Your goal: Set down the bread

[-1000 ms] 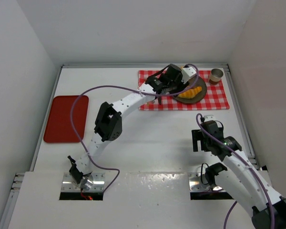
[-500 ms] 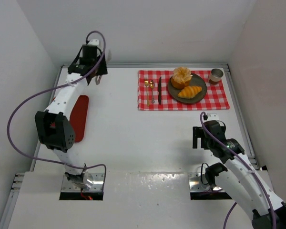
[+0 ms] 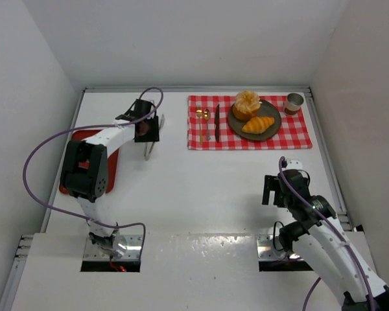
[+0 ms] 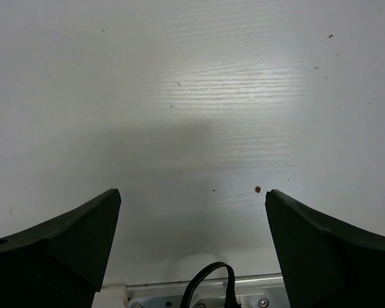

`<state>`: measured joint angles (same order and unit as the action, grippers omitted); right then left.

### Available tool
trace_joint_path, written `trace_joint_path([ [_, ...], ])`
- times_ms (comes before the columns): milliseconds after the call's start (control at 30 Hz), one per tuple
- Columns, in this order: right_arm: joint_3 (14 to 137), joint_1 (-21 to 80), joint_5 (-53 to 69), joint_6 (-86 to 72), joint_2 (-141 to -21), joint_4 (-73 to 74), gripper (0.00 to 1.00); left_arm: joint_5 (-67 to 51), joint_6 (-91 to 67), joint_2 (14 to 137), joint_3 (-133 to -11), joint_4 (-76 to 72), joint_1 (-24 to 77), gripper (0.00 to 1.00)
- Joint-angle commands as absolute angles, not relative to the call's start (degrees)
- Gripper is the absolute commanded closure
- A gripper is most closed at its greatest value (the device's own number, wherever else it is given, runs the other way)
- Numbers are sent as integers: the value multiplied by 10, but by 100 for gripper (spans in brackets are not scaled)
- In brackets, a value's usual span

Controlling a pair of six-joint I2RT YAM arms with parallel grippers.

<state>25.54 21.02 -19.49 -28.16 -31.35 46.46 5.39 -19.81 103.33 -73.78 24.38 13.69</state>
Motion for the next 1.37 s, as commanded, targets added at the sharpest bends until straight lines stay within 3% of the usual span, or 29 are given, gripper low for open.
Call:
trace_joint_path([
  [0,250,209,-205,-303,-298,468,6,52,-224,1057,-712,212,131,45],
  [200,242,209,-199,-317,-296,472,6,40,-229,1129,-716,246,131,38],
  [400,243,210,-194,-311,-293,476,5,27,-207,1124,-757,271,143,31],
  [467,247,206,-193,-308,-294,477,5,17,-174,1106,-780,284,149,26],
  [800,257,208,-193,-298,-292,476,1,13,-10,965,-846,402,155,23],
  [900,252,207,-192,-297,-286,472,1,0,47,911,-816,440,155,10],
  [1167,245,207,-174,-294,-275,461,1,6,127,792,-644,461,82,9],
  [1333,238,208,-156,-296,-270,456,1,-74,138,754,-632,468,21,8],
])
